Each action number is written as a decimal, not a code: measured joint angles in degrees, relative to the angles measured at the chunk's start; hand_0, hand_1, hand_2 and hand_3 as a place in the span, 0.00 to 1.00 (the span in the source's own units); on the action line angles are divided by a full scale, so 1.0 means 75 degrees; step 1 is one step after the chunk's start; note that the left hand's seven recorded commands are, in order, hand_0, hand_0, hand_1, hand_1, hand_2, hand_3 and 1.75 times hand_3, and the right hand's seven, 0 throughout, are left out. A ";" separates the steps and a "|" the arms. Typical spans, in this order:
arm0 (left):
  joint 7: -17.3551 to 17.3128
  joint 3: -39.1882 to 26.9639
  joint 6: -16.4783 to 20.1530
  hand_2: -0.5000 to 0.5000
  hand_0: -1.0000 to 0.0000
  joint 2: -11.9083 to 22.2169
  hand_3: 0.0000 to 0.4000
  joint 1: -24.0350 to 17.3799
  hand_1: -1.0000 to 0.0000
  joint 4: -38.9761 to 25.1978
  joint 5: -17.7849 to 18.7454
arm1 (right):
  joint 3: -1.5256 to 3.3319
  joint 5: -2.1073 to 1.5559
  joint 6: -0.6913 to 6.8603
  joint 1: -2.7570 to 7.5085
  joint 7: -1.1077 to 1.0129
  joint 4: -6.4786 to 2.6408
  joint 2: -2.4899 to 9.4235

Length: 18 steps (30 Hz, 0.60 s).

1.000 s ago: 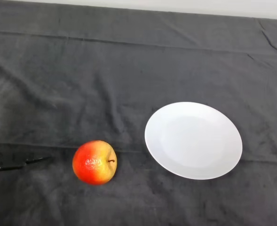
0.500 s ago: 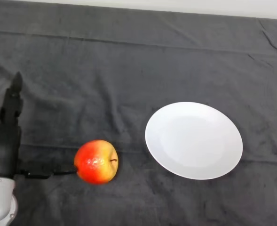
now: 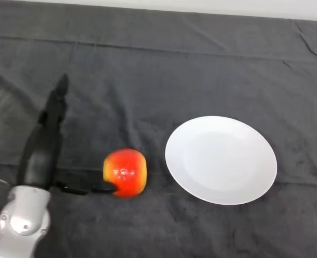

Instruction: Move the apple to the plate

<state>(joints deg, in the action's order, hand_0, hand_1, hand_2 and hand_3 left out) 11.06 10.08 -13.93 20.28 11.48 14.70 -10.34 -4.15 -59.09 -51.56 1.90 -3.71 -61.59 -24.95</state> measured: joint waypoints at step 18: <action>0.0169 0.1277 -0.0001 0.50 1.00 -0.0360 0.00 0.1076 1.00 0.1655 0.0021 | 0.0019 0.0001 0.0000 0.0026 0.0045 0.0040 -0.0015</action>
<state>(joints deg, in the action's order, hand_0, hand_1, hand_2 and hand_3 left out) 12.33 19.66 -13.94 17.59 19.55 27.11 -10.18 -4.01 -59.08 -51.56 2.10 -3.37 -61.28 -25.06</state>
